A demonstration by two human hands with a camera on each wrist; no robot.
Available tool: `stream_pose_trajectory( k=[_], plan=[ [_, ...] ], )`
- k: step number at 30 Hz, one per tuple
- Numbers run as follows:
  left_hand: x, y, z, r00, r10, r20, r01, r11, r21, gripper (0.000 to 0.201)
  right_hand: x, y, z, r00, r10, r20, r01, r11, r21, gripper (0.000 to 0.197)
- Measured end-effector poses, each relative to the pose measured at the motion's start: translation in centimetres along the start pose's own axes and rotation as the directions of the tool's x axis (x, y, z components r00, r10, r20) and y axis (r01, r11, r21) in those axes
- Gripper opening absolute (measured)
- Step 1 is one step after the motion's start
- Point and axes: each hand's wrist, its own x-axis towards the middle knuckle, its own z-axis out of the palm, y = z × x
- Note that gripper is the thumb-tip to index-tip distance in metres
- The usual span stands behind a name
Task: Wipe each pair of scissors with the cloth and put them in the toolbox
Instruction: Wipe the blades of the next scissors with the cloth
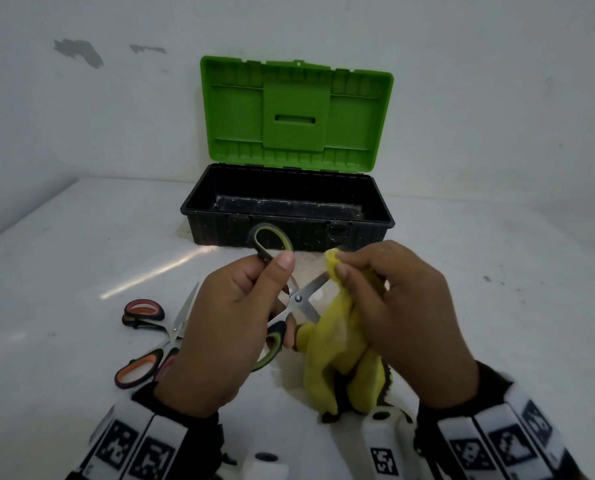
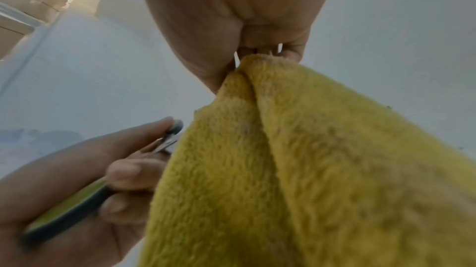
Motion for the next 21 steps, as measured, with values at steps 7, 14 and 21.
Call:
stream_pose_trajectory(
  k=[7, 14, 21],
  plan=[
    [0.0, -0.4, 0.1, 0.998, 0.048, -0.034, -0.044, 0.992, 0.115, 0.045, 0.8, 0.5, -0.9, 0.996, 0.07, -0.064, -0.068, 0.997, 0.023, 0.011],
    [0.2, -0.6, -0.1, 0.998, -0.055, 0.001, 0.055, 0.998, 0.014, 0.041, 0.2, 0.4, 0.2, 0.999, -0.026, 0.025, 0.028, 0.998, -0.05, 0.014],
    [0.6, -0.8, -0.7, 0.99, -0.134, -0.052, 0.129, 0.988, -0.087, 0.04, 0.5, 1.4, -1.5, 0.989, 0.144, -0.032, -0.141, 0.988, 0.07, 0.014]
  ],
)
